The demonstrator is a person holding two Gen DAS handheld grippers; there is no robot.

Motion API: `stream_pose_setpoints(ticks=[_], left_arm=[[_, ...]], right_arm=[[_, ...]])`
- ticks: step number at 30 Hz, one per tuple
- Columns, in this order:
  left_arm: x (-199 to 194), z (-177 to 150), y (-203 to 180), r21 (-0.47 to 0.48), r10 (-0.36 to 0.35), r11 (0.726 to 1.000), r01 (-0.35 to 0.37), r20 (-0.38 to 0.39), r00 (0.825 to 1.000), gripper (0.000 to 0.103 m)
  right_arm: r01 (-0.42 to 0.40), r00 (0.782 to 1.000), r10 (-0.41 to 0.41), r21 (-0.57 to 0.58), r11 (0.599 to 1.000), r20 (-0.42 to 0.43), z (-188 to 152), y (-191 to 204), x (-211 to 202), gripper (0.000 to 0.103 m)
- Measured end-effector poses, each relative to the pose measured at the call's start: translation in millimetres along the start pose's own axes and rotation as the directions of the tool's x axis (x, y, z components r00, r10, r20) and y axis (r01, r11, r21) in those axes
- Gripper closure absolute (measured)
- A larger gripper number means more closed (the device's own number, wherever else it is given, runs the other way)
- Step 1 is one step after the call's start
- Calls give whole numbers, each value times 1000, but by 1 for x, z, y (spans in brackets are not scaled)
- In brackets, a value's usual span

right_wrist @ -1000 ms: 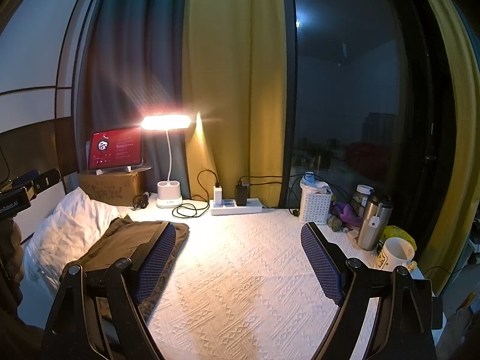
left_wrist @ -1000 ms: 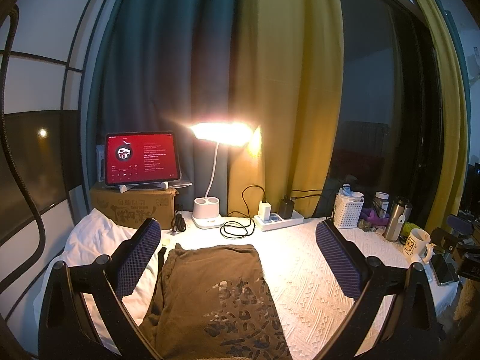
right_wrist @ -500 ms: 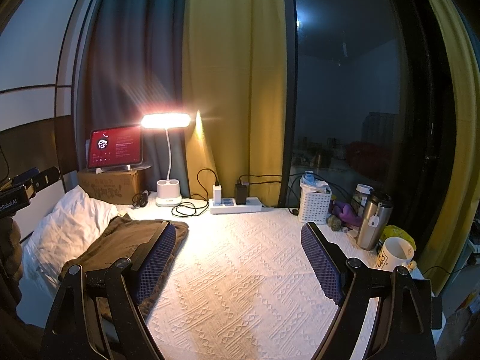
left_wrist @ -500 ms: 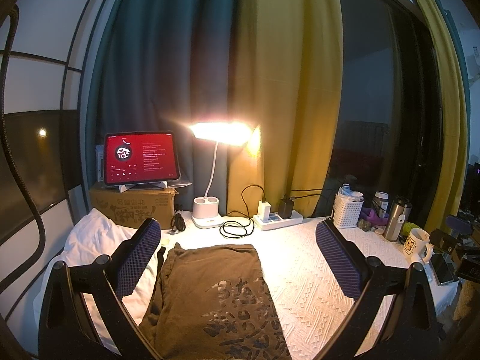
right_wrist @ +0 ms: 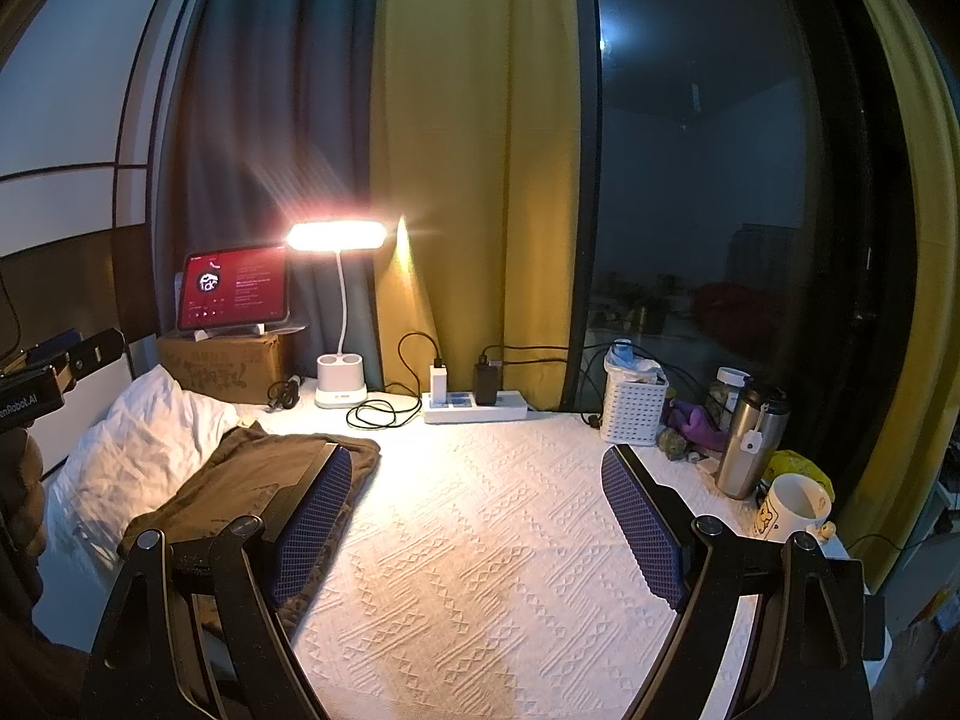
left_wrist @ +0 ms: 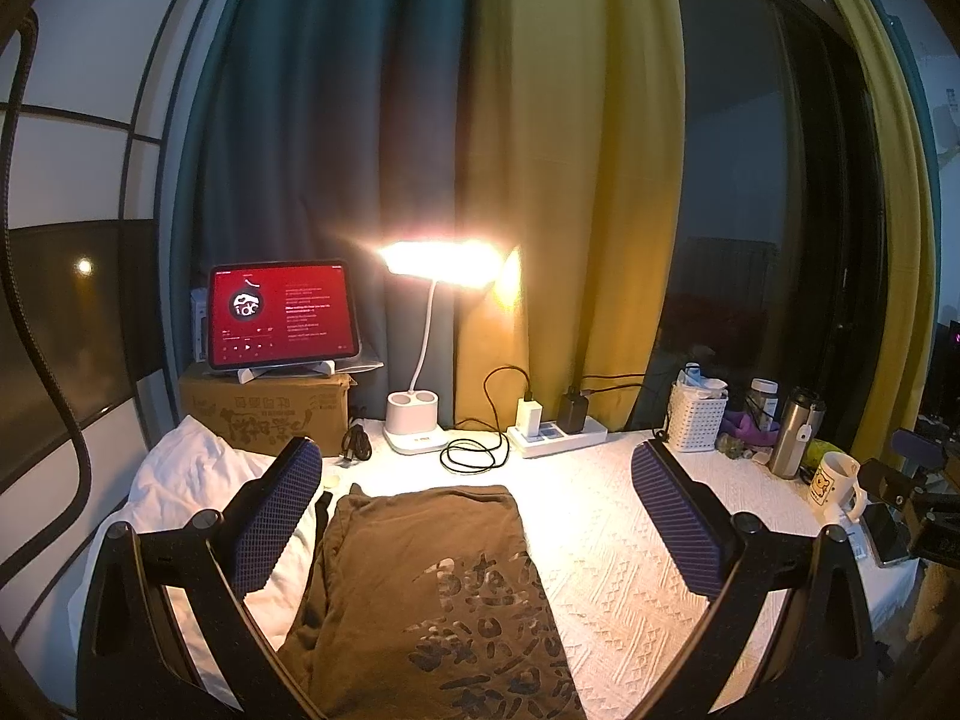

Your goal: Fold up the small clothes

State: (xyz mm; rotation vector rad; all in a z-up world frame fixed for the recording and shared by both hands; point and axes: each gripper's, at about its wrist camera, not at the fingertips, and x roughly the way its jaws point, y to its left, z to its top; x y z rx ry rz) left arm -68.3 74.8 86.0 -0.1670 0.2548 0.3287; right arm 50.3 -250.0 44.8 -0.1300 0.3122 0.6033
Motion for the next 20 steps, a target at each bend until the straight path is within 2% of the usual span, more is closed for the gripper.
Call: stream_pose_setpoints(ticks=[20], left_arm=[[5,0,-2,15,-12,1000,12,-16,1000,1]], right_arm=[[-7,1000,7,-1,1000,-8,0,2,-2,16]])
